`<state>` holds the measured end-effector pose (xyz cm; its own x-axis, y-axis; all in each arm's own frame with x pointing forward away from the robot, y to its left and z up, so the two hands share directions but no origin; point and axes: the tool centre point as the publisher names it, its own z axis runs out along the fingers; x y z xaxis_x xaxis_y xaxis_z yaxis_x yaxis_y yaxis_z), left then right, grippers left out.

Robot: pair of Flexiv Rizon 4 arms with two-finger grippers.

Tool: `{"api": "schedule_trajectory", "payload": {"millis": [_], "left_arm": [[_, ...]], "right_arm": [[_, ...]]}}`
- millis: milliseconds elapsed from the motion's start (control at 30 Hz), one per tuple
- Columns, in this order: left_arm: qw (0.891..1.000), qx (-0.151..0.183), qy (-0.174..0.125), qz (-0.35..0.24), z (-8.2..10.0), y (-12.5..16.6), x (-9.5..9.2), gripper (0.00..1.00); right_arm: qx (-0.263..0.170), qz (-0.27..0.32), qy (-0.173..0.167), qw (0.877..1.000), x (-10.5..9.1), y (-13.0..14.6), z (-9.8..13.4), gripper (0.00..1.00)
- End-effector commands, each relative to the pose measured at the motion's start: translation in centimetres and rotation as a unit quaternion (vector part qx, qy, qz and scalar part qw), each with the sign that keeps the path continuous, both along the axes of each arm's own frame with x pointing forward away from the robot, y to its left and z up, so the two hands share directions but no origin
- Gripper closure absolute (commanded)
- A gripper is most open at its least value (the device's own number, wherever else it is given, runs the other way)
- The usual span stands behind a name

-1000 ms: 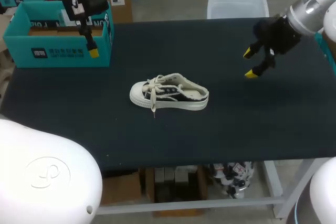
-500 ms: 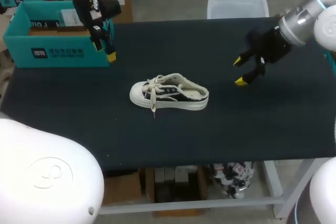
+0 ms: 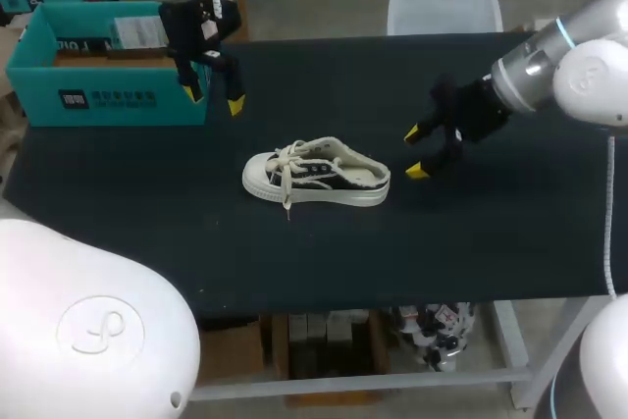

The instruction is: Open the shoe tongue, take the insole out of the shoe, put the insole back into the shoe, and pack the shoe into the shoebox

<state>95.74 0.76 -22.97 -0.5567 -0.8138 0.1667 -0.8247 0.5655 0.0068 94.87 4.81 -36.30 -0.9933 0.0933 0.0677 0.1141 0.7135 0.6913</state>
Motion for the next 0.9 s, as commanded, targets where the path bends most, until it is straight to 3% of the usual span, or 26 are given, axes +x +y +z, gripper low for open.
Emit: {"api": "schedule_trajectory", "payload": {"millis": [33,200,267,333,367,433,900], "left_arm": [[1.000,0.001,0.002,0.000,-0.1,0.0,0.2,0.00],[1.000,0.001,0.002,0.000,-0.1,0.0,0.2,0.00],[0.997,0.013,-0.013,0.069,-0.3,-0.9,0.3,0.00],[0.995,0.003,-0.001,0.102,-0.4,-1.8,-0.3,0.00],[0.993,0.007,-0.014,0.116,-0.6,-2.3,-0.5,0.00],[0.993,0.001,0.002,0.119,-0.7,-2.9,-0.9,0.00],[0.982,0.007,-0.003,0.187,-1.9,-5.7,-0.4,0.00]], "right_arm": [[0.011,0.002,-0.005,1.000,-0.5,1.0,-1.4,0.00],[0.009,0.007,-0.004,1.000,-1.0,2.2,-2.0,0.00],[0.010,0.005,0.000,1.000,-1.0,2.6,-2.3,0.00],[0.016,0.004,0.001,1.000,-0.9,2.8,-2.7,0.00],[0.018,0.002,0.002,1.000,-0.9,2.9,-2.9,0.00],[0.025,0.000,0.004,1.000,-0.8,3.0,-3.3,0.00],[0.050,-0.010,0.026,0.998,-0.9,4.6,-4.8,0.00]]}}
